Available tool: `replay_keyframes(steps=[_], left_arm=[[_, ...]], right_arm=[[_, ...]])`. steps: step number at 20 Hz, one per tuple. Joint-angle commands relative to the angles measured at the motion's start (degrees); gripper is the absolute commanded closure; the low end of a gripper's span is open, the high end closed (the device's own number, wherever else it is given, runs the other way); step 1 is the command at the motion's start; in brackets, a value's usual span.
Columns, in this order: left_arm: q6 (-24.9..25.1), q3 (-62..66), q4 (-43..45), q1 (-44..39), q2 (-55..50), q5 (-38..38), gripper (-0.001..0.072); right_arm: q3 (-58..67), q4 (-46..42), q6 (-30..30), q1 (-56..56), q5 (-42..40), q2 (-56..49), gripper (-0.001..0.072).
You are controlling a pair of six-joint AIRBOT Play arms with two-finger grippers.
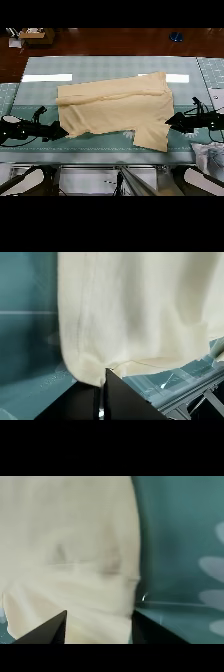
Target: Fold the shirts.
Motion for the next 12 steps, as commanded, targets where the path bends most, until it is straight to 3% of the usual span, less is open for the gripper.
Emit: replay_keyframes(steps=[1,3,7,9,12], left_arm=[[1.2,0.1,-0.2,0.1,0.0,-0.2,0.0686],[2.1,1.4,-0.1,0.1,0.0,-0.5,0.0686],[2.3,11.0,-0.2,0.1,0.7,-4.5,0.0686],[2.2,18.3,-1.0,0.1,1.7,-5.3,0.0686],[2.0,28.1,-6.1,-0.1,1.6,-0.8,0.0687]], right_arm=[[-1.9,1.6,3.8,7.9,-8.6,0.1,0.0433],[-0.4,2.0,3.7,9.3,-7.7,0.1,0.0674],[10.4,1.6,0.7,7.6,1.5,3.5,0.0676],[17.3,1.9,1.7,7.5,-1.7,5.7,0.0676],[24.6,8.6,3.8,7.9,-13.3,5.0,0.0677]])
